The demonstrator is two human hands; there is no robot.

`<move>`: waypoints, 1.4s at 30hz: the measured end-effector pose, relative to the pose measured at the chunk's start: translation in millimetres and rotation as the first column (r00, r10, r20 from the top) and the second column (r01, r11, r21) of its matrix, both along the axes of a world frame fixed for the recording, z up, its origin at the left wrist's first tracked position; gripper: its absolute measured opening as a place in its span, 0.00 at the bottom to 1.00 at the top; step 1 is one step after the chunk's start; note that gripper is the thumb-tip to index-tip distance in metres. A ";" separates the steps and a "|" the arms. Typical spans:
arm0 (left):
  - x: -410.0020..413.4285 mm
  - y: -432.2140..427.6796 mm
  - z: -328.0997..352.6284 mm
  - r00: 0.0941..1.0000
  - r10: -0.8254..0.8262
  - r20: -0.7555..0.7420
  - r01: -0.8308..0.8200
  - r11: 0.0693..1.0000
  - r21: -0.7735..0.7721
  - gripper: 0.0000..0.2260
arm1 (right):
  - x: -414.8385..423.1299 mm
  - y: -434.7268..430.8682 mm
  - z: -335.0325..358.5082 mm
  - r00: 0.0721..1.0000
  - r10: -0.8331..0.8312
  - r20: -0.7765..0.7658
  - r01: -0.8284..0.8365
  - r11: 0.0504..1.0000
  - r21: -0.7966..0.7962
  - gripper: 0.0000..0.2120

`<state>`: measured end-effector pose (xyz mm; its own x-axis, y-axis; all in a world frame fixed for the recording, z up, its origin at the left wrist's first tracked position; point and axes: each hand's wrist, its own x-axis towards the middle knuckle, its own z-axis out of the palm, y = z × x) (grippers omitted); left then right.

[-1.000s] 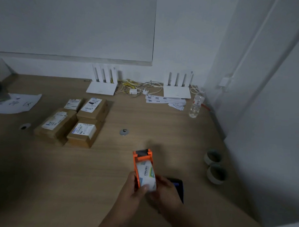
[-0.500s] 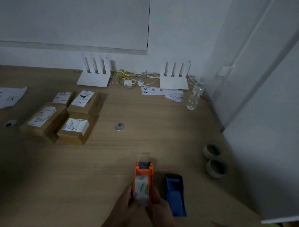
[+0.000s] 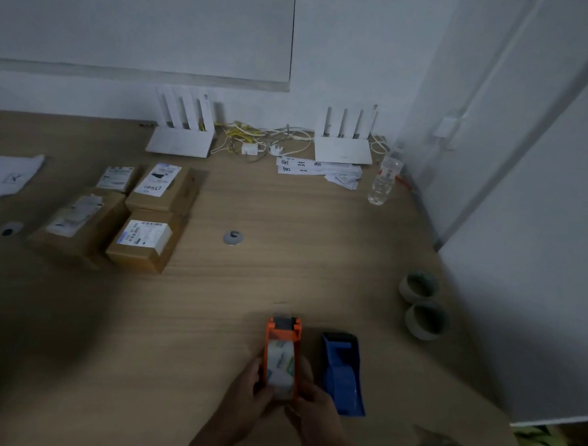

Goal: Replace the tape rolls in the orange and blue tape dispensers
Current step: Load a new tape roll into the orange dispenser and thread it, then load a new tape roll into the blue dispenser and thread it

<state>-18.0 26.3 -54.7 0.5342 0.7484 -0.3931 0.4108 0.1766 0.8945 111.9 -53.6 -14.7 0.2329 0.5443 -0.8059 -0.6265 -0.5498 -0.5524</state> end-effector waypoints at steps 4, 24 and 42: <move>0.9 0.2 2.4 1.000 0.012 -0.023 -0.013 1.000 -0.020 0.23 | 1.3 -1.2 10.1 0.999 0.033 0.007 -0.032 0.997 -0.073 0.16; 31.8 -30.1 73.1 0.923 0.385 0.032 -0.377 0.880 0.290 0.10 | 36.4 -27.8 63.2 0.958 -0.128 0.255 0.065 0.968 0.243 0.16; 135.7 -88.3 103.0 0.993 0.096 -0.071 -0.069 0.945 0.319 0.18 | 185.3 -140.3 86.2 0.836 -0.153 0.526 0.070 0.982 0.175 0.14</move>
